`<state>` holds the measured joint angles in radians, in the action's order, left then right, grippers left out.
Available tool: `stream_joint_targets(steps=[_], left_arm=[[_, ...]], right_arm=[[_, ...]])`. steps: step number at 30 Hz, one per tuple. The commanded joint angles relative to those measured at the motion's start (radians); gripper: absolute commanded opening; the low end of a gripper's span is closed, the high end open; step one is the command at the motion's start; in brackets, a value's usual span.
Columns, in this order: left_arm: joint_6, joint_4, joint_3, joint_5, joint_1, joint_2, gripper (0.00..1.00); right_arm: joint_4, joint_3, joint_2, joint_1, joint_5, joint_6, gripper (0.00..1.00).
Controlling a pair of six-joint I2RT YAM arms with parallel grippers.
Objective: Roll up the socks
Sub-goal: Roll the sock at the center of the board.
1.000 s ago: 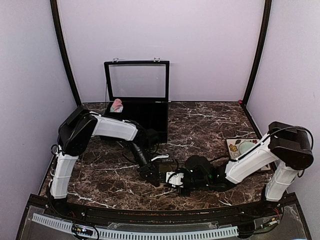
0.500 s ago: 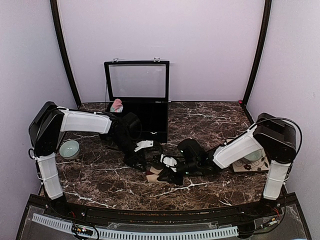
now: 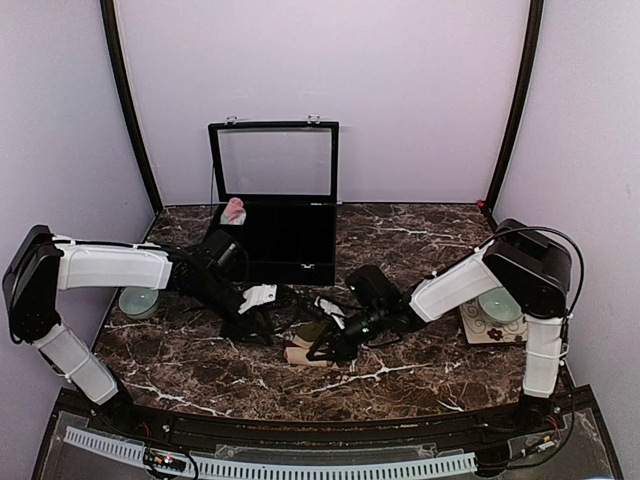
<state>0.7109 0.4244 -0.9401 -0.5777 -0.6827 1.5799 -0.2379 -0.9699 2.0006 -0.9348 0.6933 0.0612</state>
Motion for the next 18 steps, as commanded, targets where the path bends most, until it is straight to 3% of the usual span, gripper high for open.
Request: stream_joint_targets(steps=[1,3,8,12,18], left_arm=[[0.044,-0.079,0.086,0.031,0.000,-0.065,0.39],[0.021,-0.116,0.116,0.052,0.023,-0.072,0.39],[0.059,-0.075,0.113,-0.058,0.023,-0.110,0.40],[0.143,0.020,0.014,0.200,-0.181,-0.043,0.41],[0.210,-0.023,-0.049,0.224,-0.262,0.012,0.41]], right_arm=[[0.277,0.075,0.097,0.020,-0.076,0.107,0.00],[0.273,0.090,0.087,0.026,-0.089,0.114,0.00],[0.245,0.105,0.094,0.037,-0.072,0.210,0.00],[0.199,0.113,0.128,0.037,0.016,0.338,0.00],[0.203,0.095,0.190,0.043,0.067,0.407,0.00]])
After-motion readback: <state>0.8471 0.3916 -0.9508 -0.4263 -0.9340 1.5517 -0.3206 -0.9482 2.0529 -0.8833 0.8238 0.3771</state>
